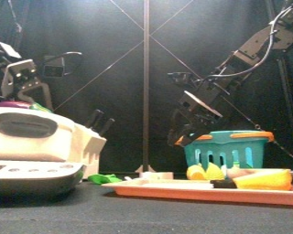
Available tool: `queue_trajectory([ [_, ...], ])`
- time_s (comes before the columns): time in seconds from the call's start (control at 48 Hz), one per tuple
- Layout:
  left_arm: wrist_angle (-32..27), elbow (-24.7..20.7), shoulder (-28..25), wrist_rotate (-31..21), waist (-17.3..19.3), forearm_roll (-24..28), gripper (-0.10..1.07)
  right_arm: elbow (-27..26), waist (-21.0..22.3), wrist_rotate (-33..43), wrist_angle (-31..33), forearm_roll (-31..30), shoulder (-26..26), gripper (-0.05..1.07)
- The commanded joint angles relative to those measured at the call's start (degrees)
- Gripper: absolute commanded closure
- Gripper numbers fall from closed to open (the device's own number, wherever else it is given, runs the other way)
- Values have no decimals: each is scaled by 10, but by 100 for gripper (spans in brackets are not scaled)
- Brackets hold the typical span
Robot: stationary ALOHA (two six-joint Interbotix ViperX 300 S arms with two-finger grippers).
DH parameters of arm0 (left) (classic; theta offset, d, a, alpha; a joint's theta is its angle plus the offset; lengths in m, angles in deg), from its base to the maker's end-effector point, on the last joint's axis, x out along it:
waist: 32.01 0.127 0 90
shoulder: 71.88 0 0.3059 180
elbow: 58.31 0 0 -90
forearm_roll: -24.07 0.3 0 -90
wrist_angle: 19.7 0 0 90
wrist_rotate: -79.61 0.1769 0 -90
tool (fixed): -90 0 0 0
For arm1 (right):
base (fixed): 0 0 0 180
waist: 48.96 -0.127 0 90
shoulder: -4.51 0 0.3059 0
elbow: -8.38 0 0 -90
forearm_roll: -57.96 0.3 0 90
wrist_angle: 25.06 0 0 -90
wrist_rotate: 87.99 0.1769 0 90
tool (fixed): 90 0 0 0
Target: Grab white sushi piece from pot
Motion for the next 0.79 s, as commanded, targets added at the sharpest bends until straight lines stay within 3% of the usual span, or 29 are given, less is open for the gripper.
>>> queue_trajectory([
  [0.0,-41,-50,-2,1,-35,-37,3,-5,-1,2,2,4,-11,8],
  [0.125,-120,-99,-20,-3,-91,-57,3,-5,-4,2,2,6,-11,8],
  [0.271,-225,-174,-79,-4,-140,-60,3,-4,-4,1,2,6,-9,8],
  [0.375,-264,-220,-127,-10,-156,-63,3,-5,-4,1,2,6,-11,8],
  [0.542,-277,-282,-209,-44,-171,-58,3,-4,-4,1,2,6,-11,8],
  [0.771,-419,-351,-274,-148,-185,-35,3,3,-4,1,2,6,-8,8],
])
